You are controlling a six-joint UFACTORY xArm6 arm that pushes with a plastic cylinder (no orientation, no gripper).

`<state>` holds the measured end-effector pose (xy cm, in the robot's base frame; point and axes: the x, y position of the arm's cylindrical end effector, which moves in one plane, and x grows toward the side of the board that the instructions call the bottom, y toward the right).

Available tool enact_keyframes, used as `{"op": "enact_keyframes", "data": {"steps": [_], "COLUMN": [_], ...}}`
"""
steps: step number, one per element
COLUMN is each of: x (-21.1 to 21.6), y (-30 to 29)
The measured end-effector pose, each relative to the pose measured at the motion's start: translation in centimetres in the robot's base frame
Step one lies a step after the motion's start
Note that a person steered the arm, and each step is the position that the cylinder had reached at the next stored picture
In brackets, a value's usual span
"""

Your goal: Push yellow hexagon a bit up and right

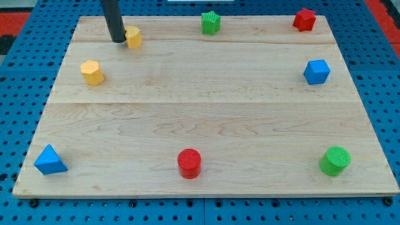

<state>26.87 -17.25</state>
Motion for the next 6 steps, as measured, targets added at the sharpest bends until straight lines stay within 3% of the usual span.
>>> {"op": "enact_keyframes", "data": {"steps": [2,3,4,5,6], "x": [0.1,1.8,3.2,6.2,11.0], "y": [1.8,-0.5,-7.4,-11.6,-11.0]}}
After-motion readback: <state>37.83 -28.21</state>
